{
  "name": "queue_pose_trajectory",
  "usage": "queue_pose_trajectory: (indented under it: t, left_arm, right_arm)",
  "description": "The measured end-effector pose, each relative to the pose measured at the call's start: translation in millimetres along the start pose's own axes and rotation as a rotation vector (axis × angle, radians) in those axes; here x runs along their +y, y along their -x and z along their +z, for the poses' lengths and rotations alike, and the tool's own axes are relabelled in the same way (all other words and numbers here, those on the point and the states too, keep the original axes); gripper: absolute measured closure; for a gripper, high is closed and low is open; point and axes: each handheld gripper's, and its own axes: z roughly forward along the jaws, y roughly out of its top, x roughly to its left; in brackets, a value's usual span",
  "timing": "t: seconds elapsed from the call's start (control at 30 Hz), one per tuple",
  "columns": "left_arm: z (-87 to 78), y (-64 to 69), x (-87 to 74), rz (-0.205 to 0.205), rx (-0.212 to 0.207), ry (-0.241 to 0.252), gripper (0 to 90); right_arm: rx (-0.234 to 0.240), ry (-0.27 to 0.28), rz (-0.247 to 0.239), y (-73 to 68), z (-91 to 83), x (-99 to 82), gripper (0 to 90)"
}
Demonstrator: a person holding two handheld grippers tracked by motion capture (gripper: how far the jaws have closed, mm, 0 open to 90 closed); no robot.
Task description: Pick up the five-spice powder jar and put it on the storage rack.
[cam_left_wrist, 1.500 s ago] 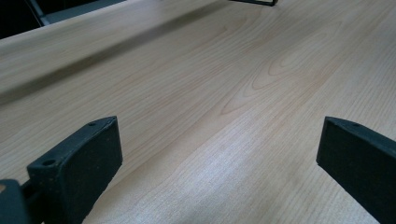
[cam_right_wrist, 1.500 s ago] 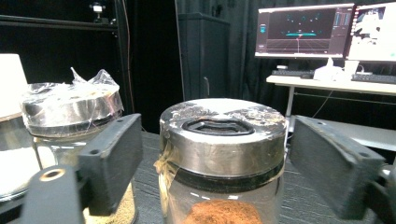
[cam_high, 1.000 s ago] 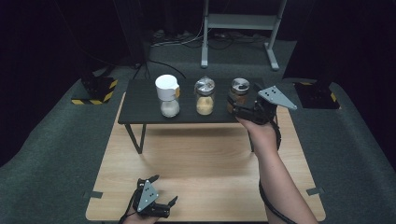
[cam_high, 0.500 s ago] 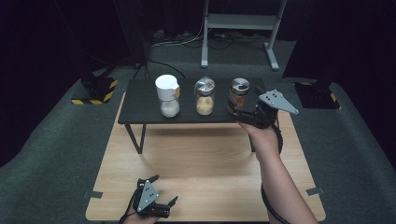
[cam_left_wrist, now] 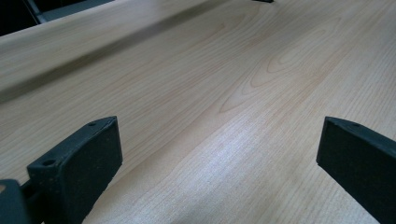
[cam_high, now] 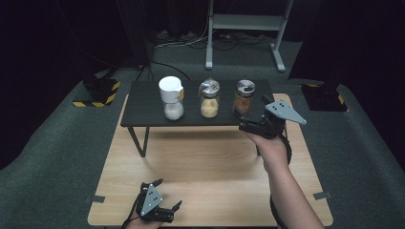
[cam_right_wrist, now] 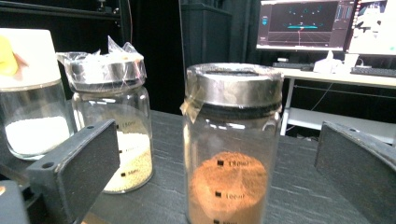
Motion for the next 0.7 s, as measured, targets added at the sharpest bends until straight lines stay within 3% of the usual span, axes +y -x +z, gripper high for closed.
queue_pose_trajectory:
  t: [0.7]
  left_arm:
    - [0.5,0.6,0.1,0.007,-0.003,-0.003,0.5]
  right_arm:
    - [0.01,0.011,-0.028,-11.3,-24.4,-5.3,0.0]
